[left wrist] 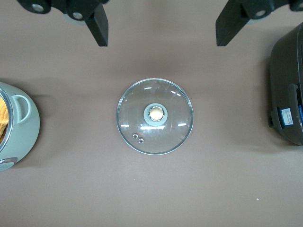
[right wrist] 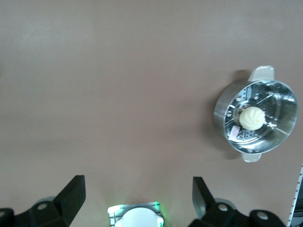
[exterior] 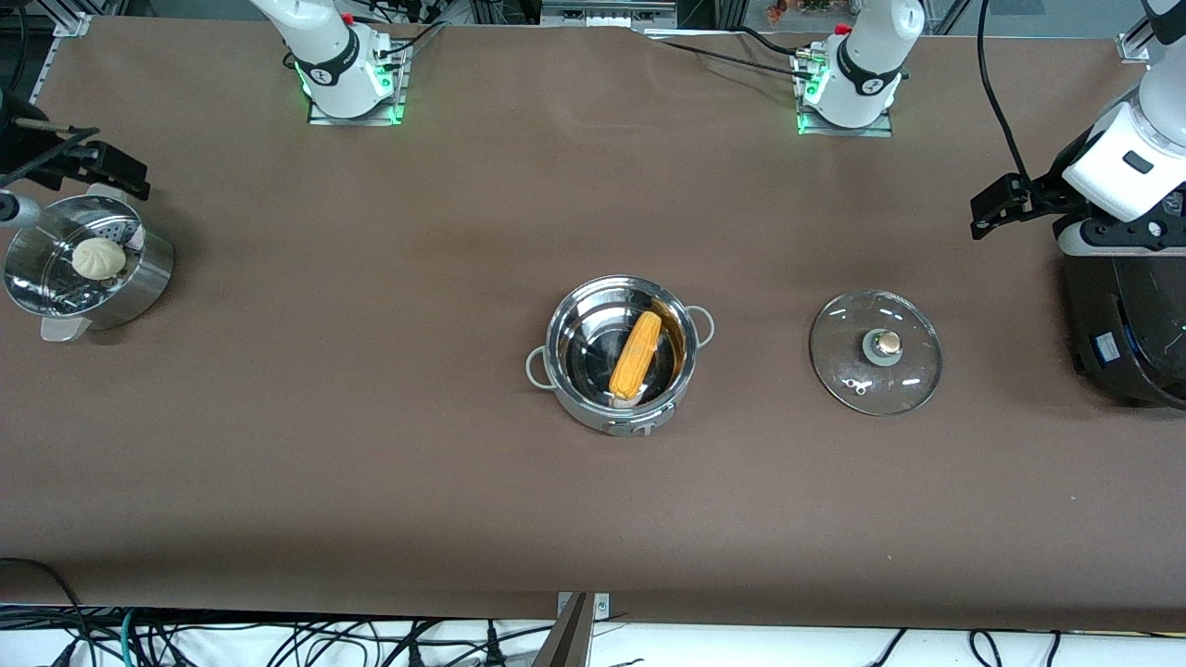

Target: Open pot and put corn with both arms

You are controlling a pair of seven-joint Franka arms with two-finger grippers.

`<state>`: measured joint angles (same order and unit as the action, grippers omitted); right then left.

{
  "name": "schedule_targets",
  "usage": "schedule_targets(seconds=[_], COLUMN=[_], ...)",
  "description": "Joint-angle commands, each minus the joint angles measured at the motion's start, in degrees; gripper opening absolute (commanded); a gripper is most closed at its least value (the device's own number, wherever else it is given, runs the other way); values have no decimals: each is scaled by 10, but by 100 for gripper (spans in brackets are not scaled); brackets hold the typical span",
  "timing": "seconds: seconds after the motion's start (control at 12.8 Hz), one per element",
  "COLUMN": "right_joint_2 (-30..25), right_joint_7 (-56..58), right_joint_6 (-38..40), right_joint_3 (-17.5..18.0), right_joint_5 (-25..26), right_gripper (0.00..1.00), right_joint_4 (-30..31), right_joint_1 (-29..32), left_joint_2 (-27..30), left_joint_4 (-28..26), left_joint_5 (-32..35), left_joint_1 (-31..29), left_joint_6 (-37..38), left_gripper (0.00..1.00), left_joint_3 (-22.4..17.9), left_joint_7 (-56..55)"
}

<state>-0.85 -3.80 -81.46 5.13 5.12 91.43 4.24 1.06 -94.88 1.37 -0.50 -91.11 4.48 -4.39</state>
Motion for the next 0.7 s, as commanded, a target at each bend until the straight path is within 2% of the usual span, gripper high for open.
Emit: schedule_targets(seconds=[0.0,0.31,0.63], right_joint_2=[26,63,74], right_joint_7=[8,47,53], right_joint_6=[-19,-18,-18], right_joint_3=[-12,-12,-12], right_joint_5=[-13,-14,-13], right_gripper=[100,100,100], right_joint_4=[10,-34,-42], right_joint_1=[-7,6,10], left_joint_2=[5,5,5], left_joint_4=[6,6,6], left_joint_5=[-3,-2,-3], left_joint_1=[1,1,1], left_joint_6=[11,11,11], left_gripper=[100,100,100], left_joint_3=[2,4,4], left_joint_7=[-5,-6,-6])
